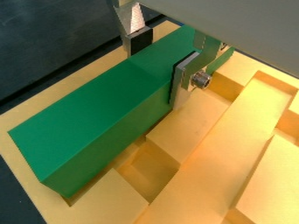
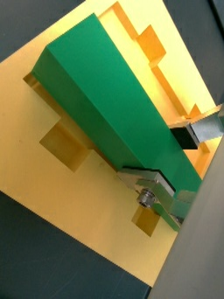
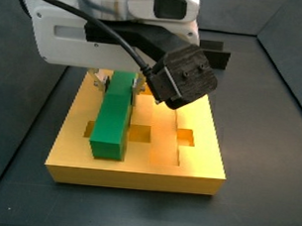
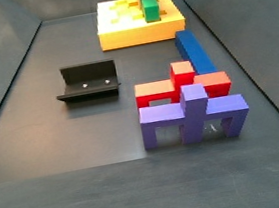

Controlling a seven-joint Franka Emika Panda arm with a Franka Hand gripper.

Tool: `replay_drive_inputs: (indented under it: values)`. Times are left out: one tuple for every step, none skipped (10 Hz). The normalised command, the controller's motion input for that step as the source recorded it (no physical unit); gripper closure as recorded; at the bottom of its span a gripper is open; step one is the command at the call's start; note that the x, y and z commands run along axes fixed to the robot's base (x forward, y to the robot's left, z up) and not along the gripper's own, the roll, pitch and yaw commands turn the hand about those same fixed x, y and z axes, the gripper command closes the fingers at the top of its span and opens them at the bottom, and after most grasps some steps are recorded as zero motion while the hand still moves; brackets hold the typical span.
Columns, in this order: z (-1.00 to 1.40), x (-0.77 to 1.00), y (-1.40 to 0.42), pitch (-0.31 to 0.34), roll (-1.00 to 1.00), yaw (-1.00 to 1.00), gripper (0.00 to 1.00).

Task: Pick up the green object. Move up. Move to above the board. Insert the green object.
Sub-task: Insert the green object.

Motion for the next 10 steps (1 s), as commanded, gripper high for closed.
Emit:
replay_drive_inputs:
  values:
    - [-0.22,0.07,0.0,0.0,0.07,0.13,1.0]
    - [-0.25,0.15,0.0,0.009,0.08,0.21,1.0]
    - [-0.25,0.11,0.02,0.0,0.08,0.22,1.0]
    - [-0.23,0.14,0.09,0.007,0.06,0.21,1.0]
    - [-0.21,0.0,0.0,0.0,0.03,0.09,1.0]
    - [-0.13,0.0,-0.16,-0.016,0.02,0.13,1.0]
    - [-0.09,0.0,-0.35,0.0,0.05,0.15,1.0]
    - [-0.19,0.0,-0.3,-0.03,0.0,0.09,1.0]
    - [-0.29,0.0,-0.01,-0.049,0.01,0.09,1.0]
    - [-0.38,0.0,0.02,-0.06,-0.01,0.01,1.0]
